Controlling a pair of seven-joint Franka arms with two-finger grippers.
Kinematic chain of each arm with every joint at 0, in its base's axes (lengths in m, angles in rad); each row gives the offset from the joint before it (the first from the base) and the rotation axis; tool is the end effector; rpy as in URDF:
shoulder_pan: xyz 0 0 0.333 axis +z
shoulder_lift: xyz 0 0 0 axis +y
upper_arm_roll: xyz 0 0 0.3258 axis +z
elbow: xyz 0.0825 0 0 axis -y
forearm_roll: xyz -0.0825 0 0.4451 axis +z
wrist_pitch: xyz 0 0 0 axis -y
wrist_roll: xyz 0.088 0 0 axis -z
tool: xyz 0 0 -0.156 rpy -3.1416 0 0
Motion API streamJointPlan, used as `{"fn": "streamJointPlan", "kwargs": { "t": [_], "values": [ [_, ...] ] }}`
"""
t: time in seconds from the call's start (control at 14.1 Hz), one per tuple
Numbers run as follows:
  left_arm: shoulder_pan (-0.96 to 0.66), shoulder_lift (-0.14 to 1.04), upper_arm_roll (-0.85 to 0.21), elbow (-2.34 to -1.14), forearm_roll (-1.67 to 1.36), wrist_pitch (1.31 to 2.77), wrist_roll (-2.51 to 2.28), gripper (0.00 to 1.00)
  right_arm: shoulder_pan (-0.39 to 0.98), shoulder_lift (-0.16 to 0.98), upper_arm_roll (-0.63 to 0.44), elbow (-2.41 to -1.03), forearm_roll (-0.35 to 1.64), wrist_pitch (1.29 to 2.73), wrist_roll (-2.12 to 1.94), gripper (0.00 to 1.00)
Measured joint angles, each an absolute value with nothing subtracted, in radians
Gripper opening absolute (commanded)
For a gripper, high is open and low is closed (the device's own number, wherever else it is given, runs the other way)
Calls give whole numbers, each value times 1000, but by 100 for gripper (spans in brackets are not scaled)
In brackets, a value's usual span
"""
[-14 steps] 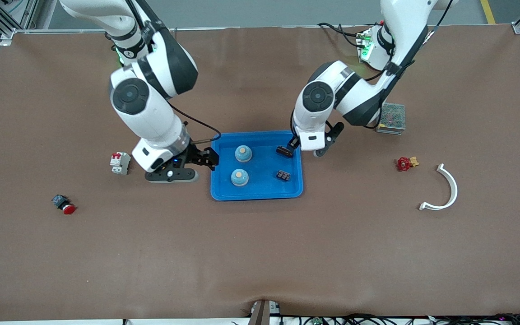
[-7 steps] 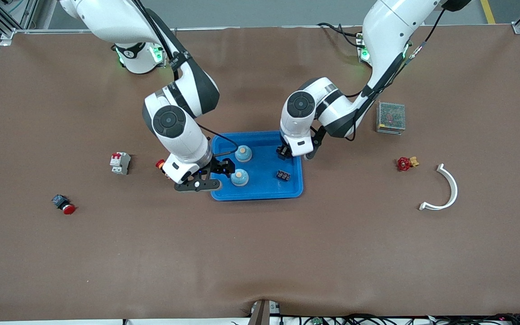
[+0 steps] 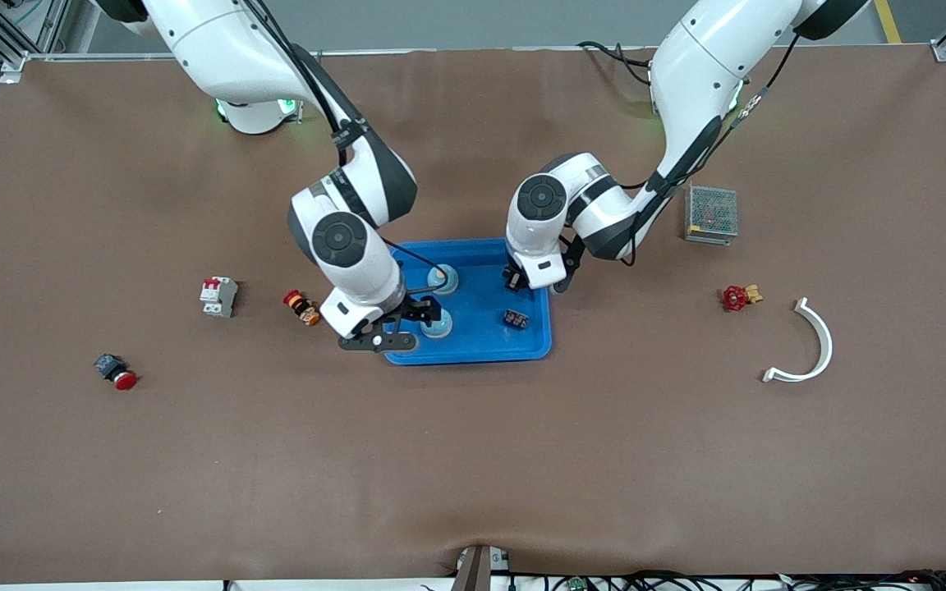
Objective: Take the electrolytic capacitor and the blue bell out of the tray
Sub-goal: 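Grasp a brown capacitor with the left gripper while the right gripper lowers to a bell, then set the capacitor by the red valve while the right gripper grasps the bell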
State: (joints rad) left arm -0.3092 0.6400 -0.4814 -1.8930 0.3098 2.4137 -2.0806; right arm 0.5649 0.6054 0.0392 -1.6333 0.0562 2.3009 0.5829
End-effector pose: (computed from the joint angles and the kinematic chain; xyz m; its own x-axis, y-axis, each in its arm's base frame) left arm 0.4734 -0.4735 0.1060 0.4235 0.9037 -0.0631 0.9026 -0.4269 -0.0562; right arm 0.6178 0.4278 0.1933 0.9996 -0.0233 0.0143 -0.0219 -0.9958 -0.0889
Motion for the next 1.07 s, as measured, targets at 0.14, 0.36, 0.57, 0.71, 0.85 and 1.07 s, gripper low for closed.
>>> {"fn": "streamJointPlan", "kwargs": {
  "t": [0.14,0.36,0.57,0.71,0.85,1.07],
  "values": [
    [-309,651,-481,-1879,310,2414,-2081,0,574,629,39,-1633,56,2328,588,100],
    [-309,664,-481,-1860,311,2414,-2081,0,581,648,39,-1633,56,2333,588,100],
    [-305,662,-478,-1845,328,2414,-2075,0,587,665,39,-1625,56,2339,589,100],
    [-298,647,-478,-1829,338,2391,-2057,0,590,677,39,-1616,56,2341,590,100],
    [-291,608,-478,-1817,340,2329,-2013,0,592,691,39,-1608,56,2352,591,100],
    [-251,521,-478,-1811,340,2231,-1917,0,603,714,39,-1605,56,2382,592,100]
  ]
}}
